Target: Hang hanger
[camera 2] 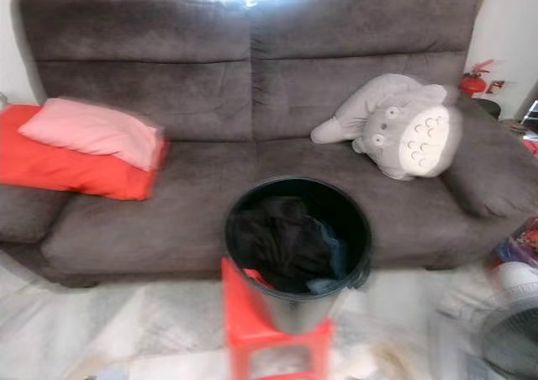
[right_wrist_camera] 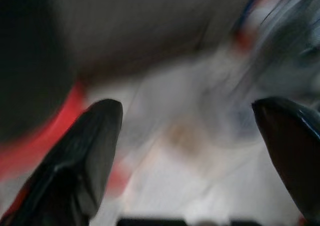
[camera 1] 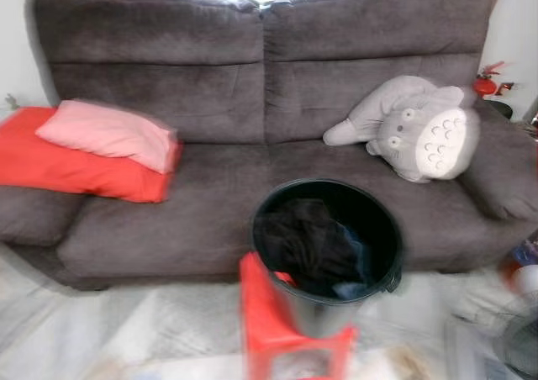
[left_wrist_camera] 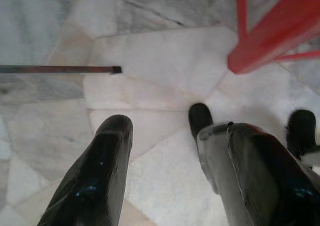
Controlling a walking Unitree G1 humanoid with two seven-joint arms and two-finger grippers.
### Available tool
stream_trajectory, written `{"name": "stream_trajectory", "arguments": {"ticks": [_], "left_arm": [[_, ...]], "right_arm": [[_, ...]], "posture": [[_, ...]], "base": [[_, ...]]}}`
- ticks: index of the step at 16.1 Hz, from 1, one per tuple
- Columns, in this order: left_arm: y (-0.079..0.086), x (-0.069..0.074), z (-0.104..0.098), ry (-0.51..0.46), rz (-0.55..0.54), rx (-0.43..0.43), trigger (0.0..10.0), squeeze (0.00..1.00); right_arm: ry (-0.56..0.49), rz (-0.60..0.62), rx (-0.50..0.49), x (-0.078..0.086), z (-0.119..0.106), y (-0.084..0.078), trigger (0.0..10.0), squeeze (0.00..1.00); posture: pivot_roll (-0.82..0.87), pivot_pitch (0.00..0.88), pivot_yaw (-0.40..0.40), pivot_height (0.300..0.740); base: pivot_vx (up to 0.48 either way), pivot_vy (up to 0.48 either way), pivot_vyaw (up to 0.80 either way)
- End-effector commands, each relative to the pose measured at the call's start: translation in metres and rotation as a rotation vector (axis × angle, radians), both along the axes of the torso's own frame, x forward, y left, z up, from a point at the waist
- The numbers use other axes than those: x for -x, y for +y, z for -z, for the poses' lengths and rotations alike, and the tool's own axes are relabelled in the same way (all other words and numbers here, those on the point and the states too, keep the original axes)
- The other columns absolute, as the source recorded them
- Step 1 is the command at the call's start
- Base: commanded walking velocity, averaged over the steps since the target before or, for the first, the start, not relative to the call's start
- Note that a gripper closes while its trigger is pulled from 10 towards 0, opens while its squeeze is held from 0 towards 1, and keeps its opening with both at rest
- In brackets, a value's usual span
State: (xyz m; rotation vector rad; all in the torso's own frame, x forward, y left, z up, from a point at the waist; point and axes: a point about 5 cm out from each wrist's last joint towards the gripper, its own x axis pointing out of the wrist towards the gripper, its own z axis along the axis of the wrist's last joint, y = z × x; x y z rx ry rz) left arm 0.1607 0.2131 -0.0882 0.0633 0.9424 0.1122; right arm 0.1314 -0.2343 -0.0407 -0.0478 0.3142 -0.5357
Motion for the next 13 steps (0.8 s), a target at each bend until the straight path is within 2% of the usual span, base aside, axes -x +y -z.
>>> {"name": "stream_trajectory", "arguments": {"ticks": [1,2,4,6,7,9,10,11,12,13], "left_arm": [[0.005,0.008,0.003,0.036,0.000,-0.010,10.0,0.00],[0.007,0.007,0.002,0.033,-0.005,-0.015,10.0,0.00],[0.008,0.005,0.001,0.030,-0.012,-0.019,10.0,0.00],[0.005,0.004,0.001,0.020,-0.026,-0.010,10.0,0.00],[0.003,0.003,0.001,0.019,-0.026,-0.006,10.0,0.00],[-0.001,-0.002,0.000,0.013,-0.003,-0.005,10.0,0.00],[-0.001,-0.007,-0.002,-0.004,-0.010,-0.002,10.0,0.00],[0.000,-0.009,-0.003,-0.009,-0.014,-0.004,10.0,0.00],[0.002,-0.009,-0.003,-0.008,-0.026,-0.007,10.0,0.00],[0.004,-0.008,-0.004,-0.006,-0.035,-0.010,10.0,0.00]], "right_arm": [[-0.182,0.017,0.122,-0.003,-0.040,-0.027,10.0,0.00],[-0.294,-0.013,0.188,-0.006,-0.075,-0.030,10.0,0.00],[-0.360,-0.036,0.214,-0.014,-0.095,-0.023,10.0,0.00],[-0.474,-0.078,0.222,-0.036,-0.128,-0.007,10.0,0.00],[-0.508,-0.110,0.191,-0.049,-0.142,-0.002,10.0,0.00],[-0.536,-0.198,0.224,-0.086,-0.163,0.001,10.0,0.00],[-0.602,-0.277,0.211,-0.109,-0.188,0.010,10.0,0.00],[-0.640,-0.306,0.205,-0.120,-0.201,0.017,10.0,0.00],[-0.699,-0.347,0.138,-0.132,-0.213,0.029,10.0,0.00],[-0.689,-0.358,0.136,-0.135,-0.212,0.033,10.0,0.00]], "posture": [[-0.24,0.089,0.036,0.740],[-0.25,0.082,0.029,0.740],[-0.24,0.075,0.024,0.740],[-0.24,0.068,0.021,0.740],[-0.24,0.069,0.021,0.740],[-0.24,0.078,0.025,0.740],[-0.22,0.084,0.023,0.740],[-0.21,0.086,0.018,0.740],[-0.20,0.081,0.018,0.740],[-0.20,0.074,0.022,0.740]], "base": [[0.000,0.000,0.00],[0.000,0.000,0.00],[0.000,0.000,0.00],[0.000,0.000,0.00],[0.000,0.000,0.00],[0.000,0.000,0.00],[0.000,0.000,0.00],[0.000,0.000,0.00],[0.000,0.000,0.00],[0.000,0.000,0.00]]}}
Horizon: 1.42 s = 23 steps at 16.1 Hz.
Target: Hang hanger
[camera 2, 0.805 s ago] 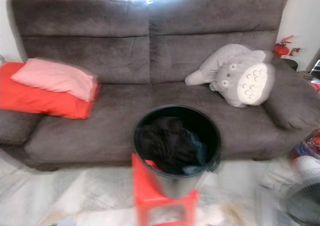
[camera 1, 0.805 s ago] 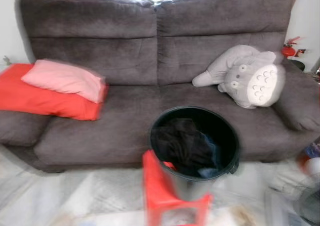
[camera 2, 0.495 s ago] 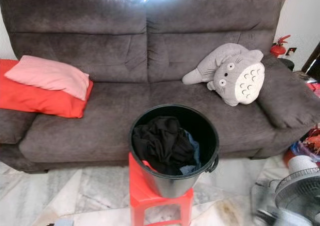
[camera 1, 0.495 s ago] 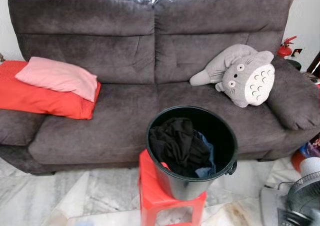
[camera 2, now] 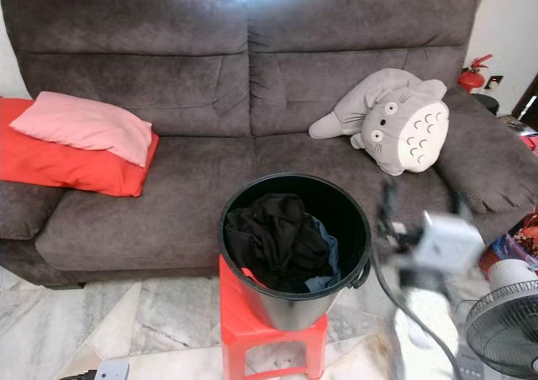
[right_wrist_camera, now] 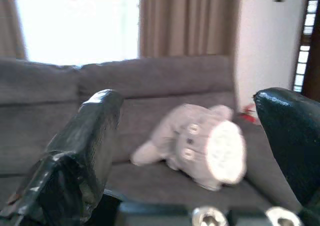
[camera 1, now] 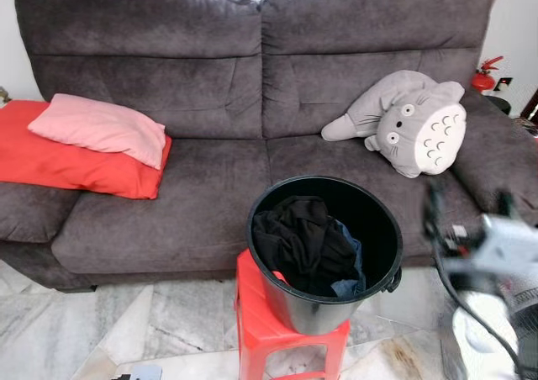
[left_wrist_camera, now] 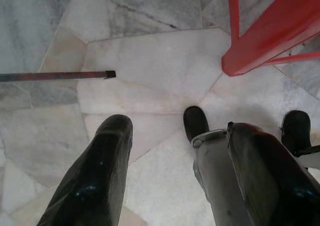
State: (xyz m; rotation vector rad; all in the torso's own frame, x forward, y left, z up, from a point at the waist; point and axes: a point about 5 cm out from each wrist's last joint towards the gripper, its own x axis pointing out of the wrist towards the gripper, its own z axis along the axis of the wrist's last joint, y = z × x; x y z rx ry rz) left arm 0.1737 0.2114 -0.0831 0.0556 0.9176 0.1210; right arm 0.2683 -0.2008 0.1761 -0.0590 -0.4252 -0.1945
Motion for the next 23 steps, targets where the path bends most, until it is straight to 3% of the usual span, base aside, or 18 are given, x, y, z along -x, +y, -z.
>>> {"name": "stream_trajectory", "arguments": {"ticks": [1,3,9,13,15,18,22,23], "left_arm": [[0.008,0.003,0.000,0.019,-0.033,-0.016,10.0,0.00],[0.013,-0.009,-0.006,-0.021,-0.052,-0.020,10.0,0.00],[0.011,-0.012,-0.007,-0.015,-0.024,-0.024,10.0,0.00],[0.011,-0.008,-0.006,-0.016,-0.025,-0.019,10.0,0.00],[0.013,-0.002,-0.004,-0.013,-0.050,-0.019,10.0,0.00],[0.011,0.002,-0.001,0.003,-0.036,-0.012,10.0,0.00],[0.001,0.000,0.000,0.030,0.111,-0.009,10.0,0.00],[-0.010,0.002,0.002,0.044,0.275,0.002,10.0,0.00]], "right_arm": [[0.032,0.013,-0.020,-0.003,0.006,0.001,10.0,0.00],[0.026,0.004,-0.023,-0.009,0.000,0.007,10.0,0.00],[0.043,-0.025,-0.034,-0.006,-0.002,0.014,10.0,0.00],[0.107,-0.020,-0.071,-0.003,0.012,0.016,10.0,0.00],[0.123,-0.015,-0.115,-0.004,0.015,0.011,10.0,0.00],[0.120,-0.002,-0.102,-0.003,0.011,0.008,10.0,0.00],[0.156,0.033,-0.131,0.003,0.019,0.006,10.0,0.00],[0.168,0.047,-0.169,0.004,0.021,0.004,10.0,0.00]], "posture": [[-0.18,0.055,0.031,0.740],[-0.18,0.035,0.038,0.740],[-0.20,0.021,0.047,0.740],[-0.18,0.023,0.037,0.740],[-0.18,0.030,0.023,0.740],[-0.19,0.041,0.022,0.740],[-0.22,0.057,0.002,0.740],[-0.22,0.067,-0.004,0.740]], "base": [[0.000,0.000,0.00],[0.000,0.000,0.24],[0.000,0.000,0.76],[0.000,0.000,0.71],[0.000,0.000,0.00],[0.000,0.000,0.00],[0.000,0.000,0.00],[0.000,0.000,0.00]]}}
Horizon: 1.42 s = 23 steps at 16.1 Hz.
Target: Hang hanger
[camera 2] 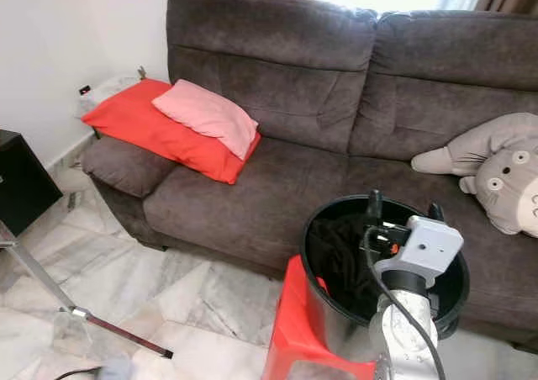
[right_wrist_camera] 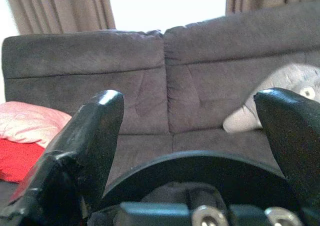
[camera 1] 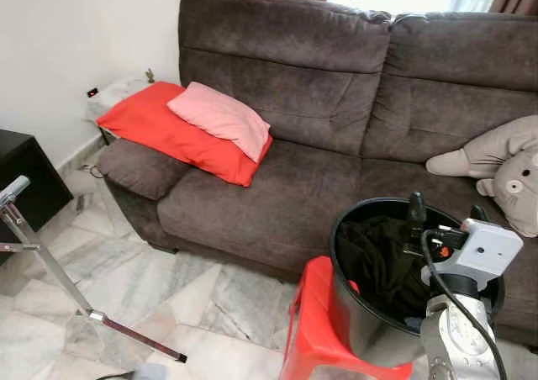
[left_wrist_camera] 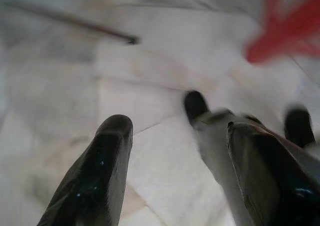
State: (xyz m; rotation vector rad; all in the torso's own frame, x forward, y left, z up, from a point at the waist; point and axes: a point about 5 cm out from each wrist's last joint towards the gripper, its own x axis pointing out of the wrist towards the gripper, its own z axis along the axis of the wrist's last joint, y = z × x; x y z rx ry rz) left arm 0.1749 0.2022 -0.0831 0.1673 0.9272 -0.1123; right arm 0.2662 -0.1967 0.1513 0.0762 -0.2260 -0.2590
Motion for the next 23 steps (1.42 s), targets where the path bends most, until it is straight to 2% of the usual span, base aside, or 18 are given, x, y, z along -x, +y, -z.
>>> {"name": "stream_trajectory", "arguments": {"ticks": [1,3,6,10,15,18,23], "left_arm": [[0.003,0.010,0.003,0.029,0.038,-0.010,10.0,0.00],[0.015,0.011,0.002,0.018,-0.069,-0.023,10.0,0.00],[0.023,0.002,-0.004,-0.044,-0.164,-0.026,10.0,0.00],[0.022,0.002,-0.004,-0.041,-0.126,-0.031,10.0,0.00],[0.017,-0.002,-0.005,-0.049,-0.110,-0.020,10.0,0.00],[0.014,0.000,-0.003,-0.037,-0.094,-0.020,10.0,0.00],[0.010,0.001,-0.002,-0.035,-0.079,-0.016,10.0,0.00]], "right_arm": [[-0.006,-0.020,-0.015,-0.001,-0.004,0.000,10.0,0.00],[-0.010,-0.078,0.042,-0.004,-0.008,0.005,10.0,0.00],[-0.017,-0.056,0.018,-0.006,-0.010,0.007,10.0,0.00],[0.004,-0.036,-0.024,0.001,-0.003,0.014,10.0,0.00],[0.024,0.016,-0.021,0.005,0.000,0.001,10.0,0.00],[0.039,0.000,-0.037,0.003,0.002,0.005,10.0,0.00],[0.020,-0.014,-0.038,0.000,0.000,0.011,10.0,0.00]], "posture": [[-0.19,0.063,-0.012,0.740],[-0.18,0.055,-0.021,0.740],[-0.17,0.066,-0.014,0.740],[-0.18,0.063,0.002,0.740],[-0.18,0.057,0.015,0.740],[-0.18,0.053,0.022,0.740],[-0.17,0.041,0.023,0.740]], "base": [[0.000,0.000,0.00],[0.000,0.000,0.00],[0.000,0.000,0.00],[0.000,0.000,0.00],[0.000,0.000,0.00],[0.000,0.000,-0.40],[0.000,0.000,0.00]]}}
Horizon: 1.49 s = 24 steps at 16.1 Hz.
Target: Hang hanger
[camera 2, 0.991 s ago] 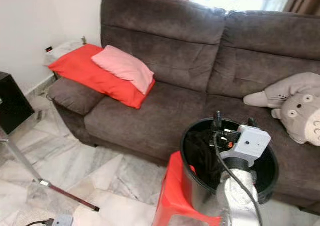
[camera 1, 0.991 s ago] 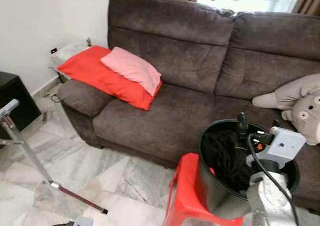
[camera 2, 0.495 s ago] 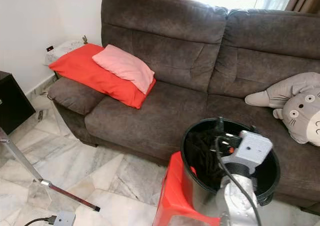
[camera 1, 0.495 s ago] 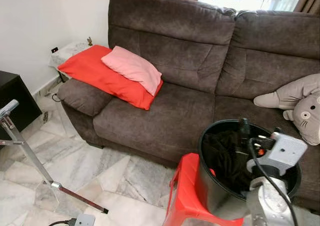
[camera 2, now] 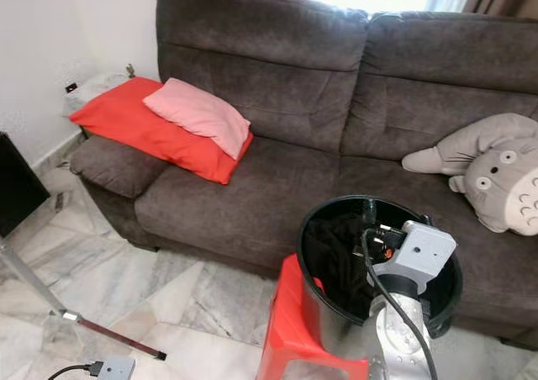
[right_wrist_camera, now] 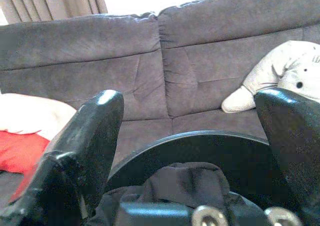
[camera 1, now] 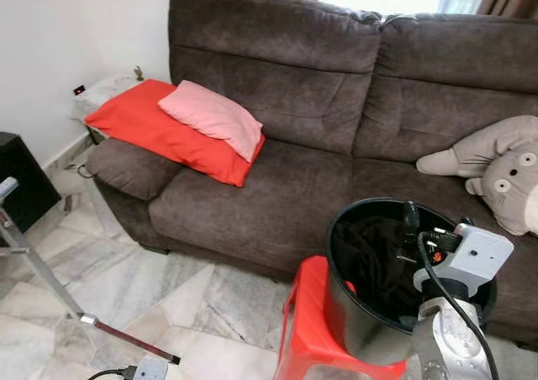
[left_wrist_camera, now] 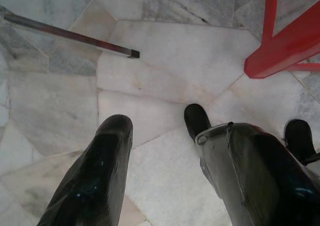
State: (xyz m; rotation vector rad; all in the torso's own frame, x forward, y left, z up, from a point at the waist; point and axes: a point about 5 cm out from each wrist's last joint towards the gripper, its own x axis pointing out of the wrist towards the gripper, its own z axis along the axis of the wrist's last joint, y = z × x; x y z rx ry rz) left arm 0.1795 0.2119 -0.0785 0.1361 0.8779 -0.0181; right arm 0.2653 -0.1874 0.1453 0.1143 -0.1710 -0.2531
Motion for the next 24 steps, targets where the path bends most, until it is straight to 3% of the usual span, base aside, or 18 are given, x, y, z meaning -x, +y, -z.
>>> {"name": "stream_trajectory", "arguments": {"ticks": [1,11,20,24], "left_arm": [[0.0007,0.0055,0.0027,0.023,0.014,-0.007,10.0,0.00],[-0.0034,0.0052,0.0038,0.033,0.017,-0.009,10.0,0.00],[-0.0046,0.0033,0.0031,0.025,-0.005,0.001,10.0,0.00],[-0.0082,0.0020,0.0031,0.017,-0.012,0.014,10.0,0.00]], "right_arm": [[-0.032,-0.003,0.005,-0.0008,-0.0066,0.0028,10.0,0.00],[-0.022,0.028,-0.010,0.0003,-0.0063,-0.0017,10.0,0.00],[-0.030,0.033,0.003,-0.0011,-0.0102,-0.0032,10.0,0.00],[-0.034,0.037,0.008,0.0013,-0.0113,-0.0035,10.0,0.00]], "posture": [[-0.18,0.037,0.022,0.740],[-0.19,0.080,0.022,0.740],[-0.19,0.081,0.015,0.740],[-0.20,0.074,0.014,0.740]], "base": [[0.000,0.000,0.00],[0.000,0.000,0.00],[0.250,0.000,0.00],[0.000,0.000,0.00]]}}
